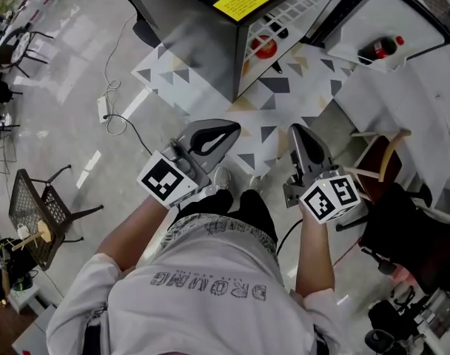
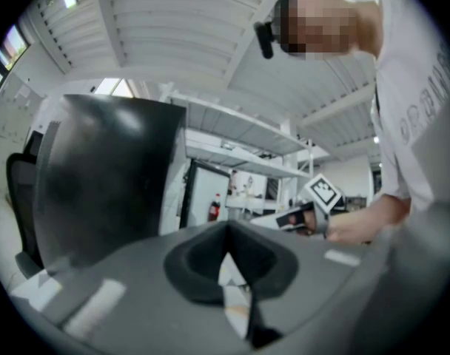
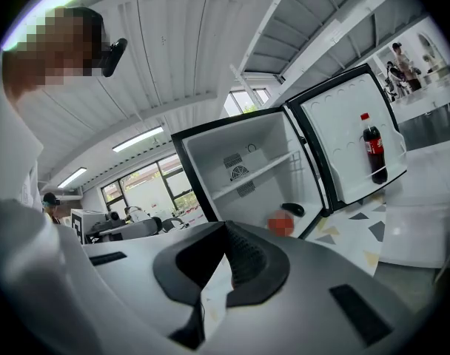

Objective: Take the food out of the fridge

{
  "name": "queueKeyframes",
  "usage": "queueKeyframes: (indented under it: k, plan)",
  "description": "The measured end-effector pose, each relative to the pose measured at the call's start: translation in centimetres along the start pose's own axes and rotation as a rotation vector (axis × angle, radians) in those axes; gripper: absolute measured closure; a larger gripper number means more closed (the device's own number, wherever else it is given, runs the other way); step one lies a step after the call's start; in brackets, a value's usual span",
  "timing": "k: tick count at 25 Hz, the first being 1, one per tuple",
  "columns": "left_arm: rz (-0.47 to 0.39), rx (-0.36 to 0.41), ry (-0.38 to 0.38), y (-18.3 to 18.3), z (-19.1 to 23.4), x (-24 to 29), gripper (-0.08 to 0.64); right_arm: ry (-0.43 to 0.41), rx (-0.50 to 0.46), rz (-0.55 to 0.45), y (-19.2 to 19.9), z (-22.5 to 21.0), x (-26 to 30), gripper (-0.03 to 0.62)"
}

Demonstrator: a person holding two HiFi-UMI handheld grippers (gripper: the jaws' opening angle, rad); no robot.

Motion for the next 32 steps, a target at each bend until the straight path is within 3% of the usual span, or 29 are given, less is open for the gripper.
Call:
queueKeyframes:
  k: [14,23,26,32]
  plan:
    - [0.051,-0.035,-0.068,1.0,1.4,4.1,0.552,-0.036,-0.058,0.039,-2.0,-7.3,6.0,0.598]
    - [0.094,-0.055,-0.128,1.8,1.9,7.3,0.552,-0.113,-0.074,0.059,-2.9,-10.7,10.0,0.595]
    - [0.098,-0.061,-0.146,2.1,2.1,8.6,0.552,-0.136,-0.060,0.065,-3.0,-11.8,11.3,0.545]
    - [0.099,-0.078,-0.171,2.3,2.6,11.4,0.552,-0.161,-0.076,0.092,-3.0,-14.4,13.7,0.507]
Point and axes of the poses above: the fingertips, and each gripper's own axes: x forward along the fingers, z to its left, y out of its underside, the point moved 7 cm from there along -x, backward along the fingers, and after that the axes turned 8 degrees about z, right-handed, at the moved point
